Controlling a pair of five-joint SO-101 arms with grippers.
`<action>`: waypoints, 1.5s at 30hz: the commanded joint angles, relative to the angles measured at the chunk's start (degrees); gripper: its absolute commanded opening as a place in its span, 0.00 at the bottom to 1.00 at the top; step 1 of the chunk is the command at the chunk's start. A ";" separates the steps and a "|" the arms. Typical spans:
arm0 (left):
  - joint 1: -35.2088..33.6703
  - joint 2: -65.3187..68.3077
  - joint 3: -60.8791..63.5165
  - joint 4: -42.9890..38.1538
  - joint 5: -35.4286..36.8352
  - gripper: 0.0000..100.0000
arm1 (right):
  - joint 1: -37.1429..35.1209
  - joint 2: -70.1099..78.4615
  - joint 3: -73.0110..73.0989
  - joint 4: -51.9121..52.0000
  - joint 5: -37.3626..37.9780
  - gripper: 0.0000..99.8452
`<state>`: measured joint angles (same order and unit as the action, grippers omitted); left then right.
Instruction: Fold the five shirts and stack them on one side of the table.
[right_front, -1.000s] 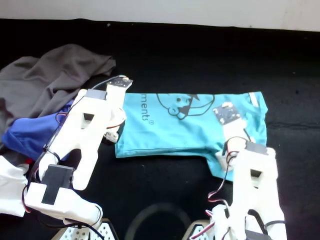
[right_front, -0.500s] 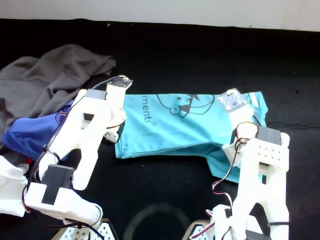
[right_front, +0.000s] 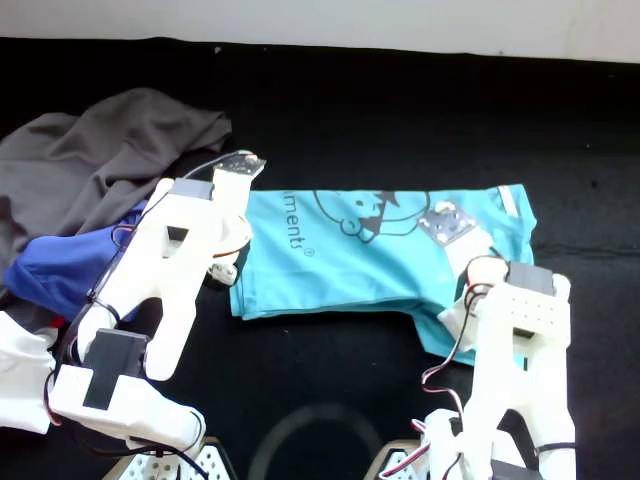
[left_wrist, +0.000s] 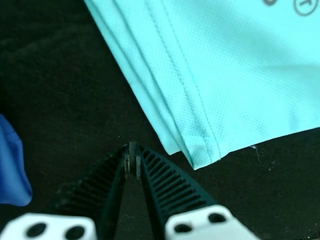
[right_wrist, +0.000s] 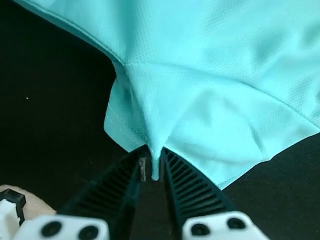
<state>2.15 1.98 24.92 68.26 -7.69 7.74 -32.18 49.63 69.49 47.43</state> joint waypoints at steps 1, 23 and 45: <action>0.84 -0.40 -0.13 -0.09 0.18 0.01 | 0.48 -1.54 0.22 -0.04 -3.08 0.18; 1.01 -0.40 -0.13 -3.25 0.18 0.01 | 12.00 -8.22 20.53 -24.92 -8.26 0.02; 1.01 -0.31 12.09 -8.26 0.00 0.01 | 19.65 7.34 -7.25 -8.75 -8.44 0.02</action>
<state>2.24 1.89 36.88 60.35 -7.69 29.01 -25.14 44.70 60.62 39.69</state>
